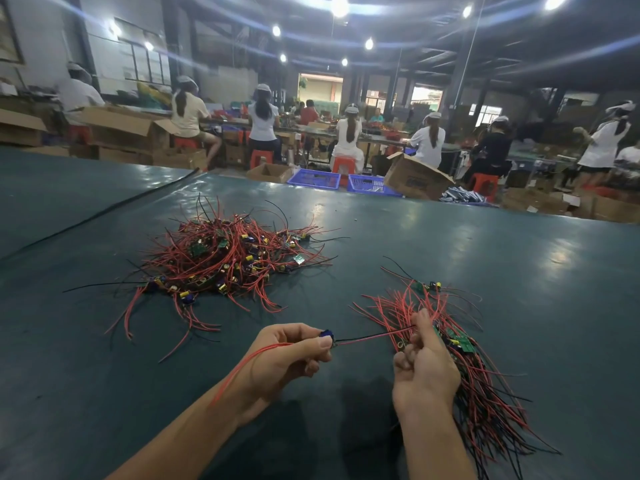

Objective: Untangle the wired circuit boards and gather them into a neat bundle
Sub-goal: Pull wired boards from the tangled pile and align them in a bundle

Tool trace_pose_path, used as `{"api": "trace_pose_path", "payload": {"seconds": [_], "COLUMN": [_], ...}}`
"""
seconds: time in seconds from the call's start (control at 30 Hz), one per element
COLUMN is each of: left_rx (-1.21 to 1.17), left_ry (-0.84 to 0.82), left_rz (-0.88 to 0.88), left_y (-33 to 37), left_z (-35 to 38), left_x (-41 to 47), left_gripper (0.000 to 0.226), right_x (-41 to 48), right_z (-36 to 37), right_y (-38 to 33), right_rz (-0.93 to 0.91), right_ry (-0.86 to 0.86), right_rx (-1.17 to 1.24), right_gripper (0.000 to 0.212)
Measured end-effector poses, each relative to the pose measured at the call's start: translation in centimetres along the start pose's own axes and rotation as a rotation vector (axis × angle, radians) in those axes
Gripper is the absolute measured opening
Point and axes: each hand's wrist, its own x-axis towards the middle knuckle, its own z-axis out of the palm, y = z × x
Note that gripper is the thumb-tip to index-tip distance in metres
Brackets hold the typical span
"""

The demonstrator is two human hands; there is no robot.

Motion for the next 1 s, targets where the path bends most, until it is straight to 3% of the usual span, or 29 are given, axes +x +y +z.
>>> {"api": "trace_pose_path", "payload": {"seconds": [0.1, 0.2, 0.33, 0.47, 0.67, 1.0], "left_rx": [-0.059, -0.097, -0.043, 0.011, 0.062, 0.153], "left_ry": [0.060, 0.110, 0.110, 0.124, 0.056, -0.031], "left_rz": [0.039, 0.085, 0.104, 0.087, 0.087, 0.104], "left_y": [-0.1, -0.4, -0.7, -0.8, -0.4, -0.1], "left_z": [-0.2, -0.3, -0.3, -0.1, 0.1, -0.2], "left_x": [0.3, 0.6, 0.6, 0.7, 0.2, -0.1], "left_gripper": [0.017, 0.025, 0.036, 0.042, 0.018, 0.021], "right_x": [-0.8, -2.3, -3.7, -3.1, -2.0, 0.1], "right_z": [0.6, 1.3, 1.7, 1.5, 1.4, 0.0], "right_y": [1.0, 3.1, 4.5, 3.9, 2.8, 0.4], "right_rz": [-0.061, -0.032, -0.044, -0.034, -0.016, -0.026], "right_ry": [-0.079, -0.217, -0.384, -0.296, -0.192, -0.084], "right_rx": [-0.052, -0.291, -0.433, -0.439, -0.330, -0.086], "right_gripper": [0.015, 0.024, 0.018, 0.028, 0.019, 0.009]}}
